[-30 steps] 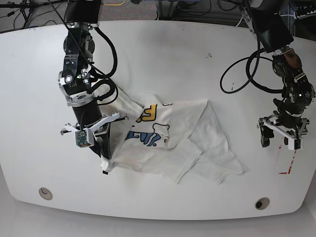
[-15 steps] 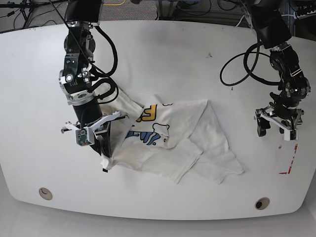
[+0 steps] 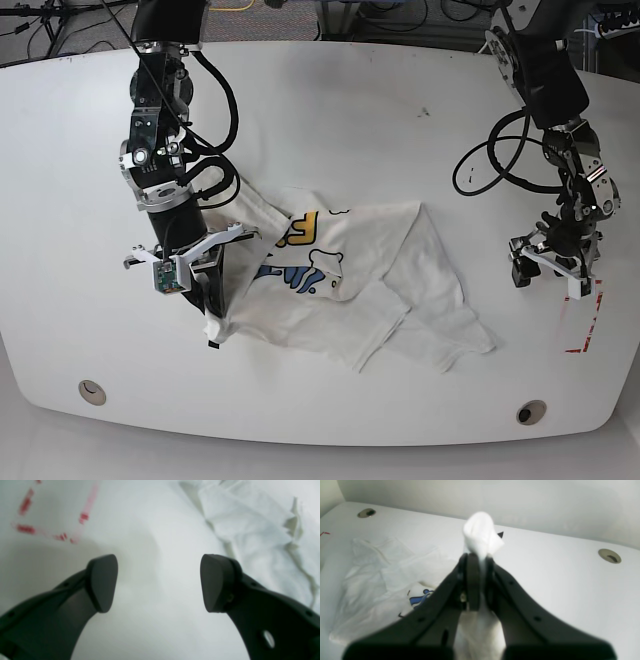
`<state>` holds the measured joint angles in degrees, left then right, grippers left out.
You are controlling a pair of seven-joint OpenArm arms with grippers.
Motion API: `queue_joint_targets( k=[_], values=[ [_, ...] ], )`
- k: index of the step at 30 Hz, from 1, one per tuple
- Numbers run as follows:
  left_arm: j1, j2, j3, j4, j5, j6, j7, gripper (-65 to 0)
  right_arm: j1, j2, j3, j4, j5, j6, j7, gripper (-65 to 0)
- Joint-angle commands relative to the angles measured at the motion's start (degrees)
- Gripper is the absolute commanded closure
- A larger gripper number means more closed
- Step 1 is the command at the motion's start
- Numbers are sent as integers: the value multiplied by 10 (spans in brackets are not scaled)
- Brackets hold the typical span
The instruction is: Fold the T-shirt properly
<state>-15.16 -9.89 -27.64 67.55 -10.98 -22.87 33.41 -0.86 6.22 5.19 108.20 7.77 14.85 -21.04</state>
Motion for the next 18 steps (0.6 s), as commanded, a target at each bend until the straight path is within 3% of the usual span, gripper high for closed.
queue_joint_targets(
  k=[1, 18],
  values=[
    [-24, -3, 1, -11, -9, -6, -15, -476, 11, 1, 1, 13, 2, -2, 21, -5],
    [-81, -6, 19, -129, -12, -6, -35, -479, 6, 0, 2, 19, 3, -2, 19, -9]
  ],
)
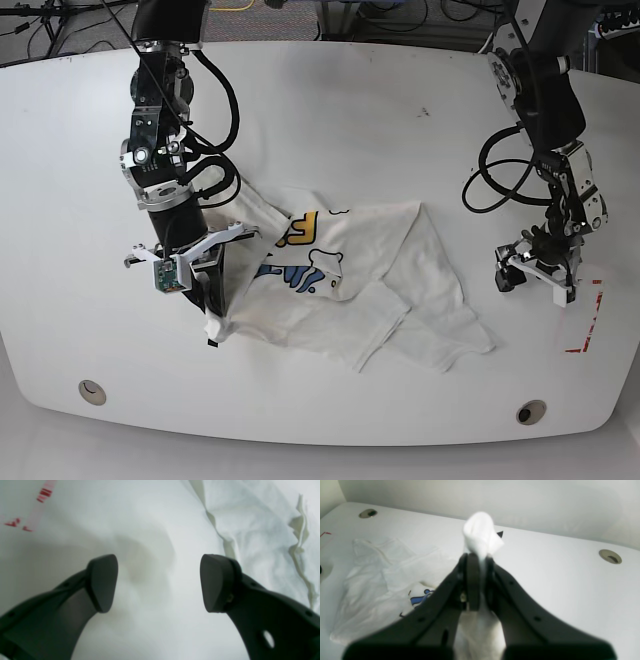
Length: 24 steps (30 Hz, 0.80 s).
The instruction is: Fold the T-shirt properly
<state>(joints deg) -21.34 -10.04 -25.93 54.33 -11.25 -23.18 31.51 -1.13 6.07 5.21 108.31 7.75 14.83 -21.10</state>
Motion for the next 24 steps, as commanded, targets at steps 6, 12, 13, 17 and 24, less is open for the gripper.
queue_joint_targets(
  k=[6, 12, 13, 17, 24],
  values=[
    [-31, -1, 15, -24, -12, 0, -26, -480, 6, 0, 4, 25, 2, -2, 21, -9],
    [-46, 9, 12, -45, -7, 0, -31, -483, -4, -1, 6, 36, 5, -2, 20, -10],
    [-49, 11, 12, -49, -6, 0, -32, -483, -5, -1, 6, 37, 5, -2, 20, -11],
    [-59, 16, 11, -64, -1, 0, -34, -483, -6, -3, 7, 40, 5, -2, 20, -11],
    [-63, 22, 19, -96, -9, 0, -37, -483, -15, 2, 2, 36, 7, -2, 22, -8]
  ],
)
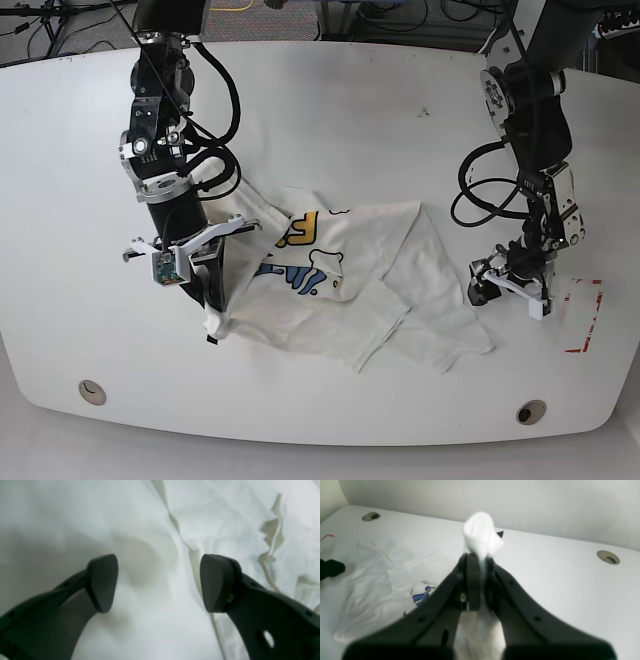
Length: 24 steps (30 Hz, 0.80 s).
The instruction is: Fold the T-shirt properly
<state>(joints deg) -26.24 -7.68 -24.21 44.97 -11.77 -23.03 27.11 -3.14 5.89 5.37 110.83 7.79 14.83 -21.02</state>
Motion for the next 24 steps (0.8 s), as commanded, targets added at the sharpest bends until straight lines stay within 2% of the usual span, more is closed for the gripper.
queue_joint_targets(
  k=[1, 24],
  values=[
    [-15, 0, 3, -7, -5, -1, 6, -483, 4, 4, 0, 11, 6, -2, 21, -8],
    [-41, 24, 20, -59, -2, -2, -7, -476, 1, 4, 0, 14, 7, -1, 16, -8]
  ],
)
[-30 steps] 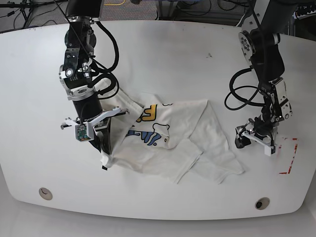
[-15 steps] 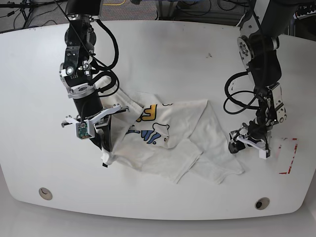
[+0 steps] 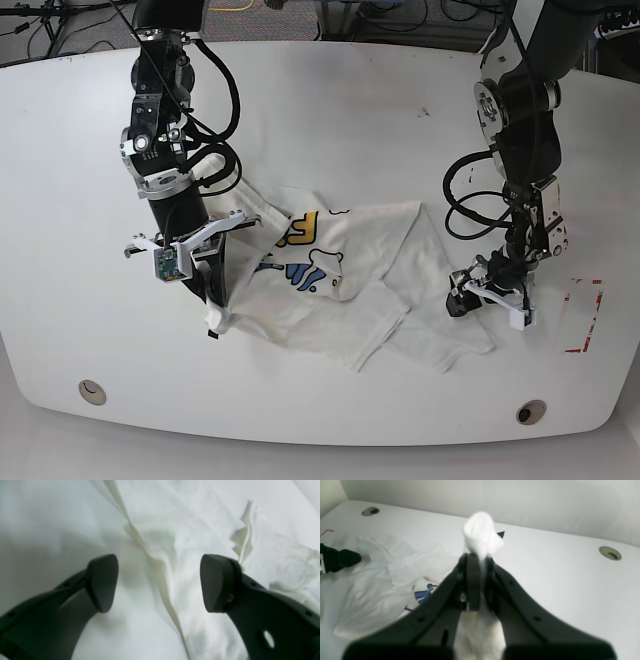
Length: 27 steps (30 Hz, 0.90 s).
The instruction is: Fold the T-shirt properly
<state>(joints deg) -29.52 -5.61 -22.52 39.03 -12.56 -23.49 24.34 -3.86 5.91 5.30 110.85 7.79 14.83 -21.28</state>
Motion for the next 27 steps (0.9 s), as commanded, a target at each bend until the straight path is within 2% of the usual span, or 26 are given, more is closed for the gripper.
queue_joint_targets(
  k=[1, 13, 19, 23, 25, 27],
  values=[
    [-8, 4, 4, 0, 7, 2, 21, -476, 9, 4, 1, 14, 6, -2, 18, -8],
    [-13, 28, 19, -11, 25, -1, 25, -464, 7, 3, 0, 17, 5, -2, 20, -7],
    [-15, 36, 20, -12, 15, -5, 32, -430, 8, 3, 0, 13, 5, -2, 18, -9],
    [-15, 37, 24, -17, 14, -6, 32, -367, 7, 3, -1, 13, 6, -3, 18, -9],
    [-18, 35, 22, -24, 10, -3, 28, -269, 7, 3, -2, 12, 5, -1, 19, -10],
    [-20, 35, 22, -28, 10, -3, 27, -228, 6, 3, -2, 12, 5, -1, 19, -10]
  ],
)
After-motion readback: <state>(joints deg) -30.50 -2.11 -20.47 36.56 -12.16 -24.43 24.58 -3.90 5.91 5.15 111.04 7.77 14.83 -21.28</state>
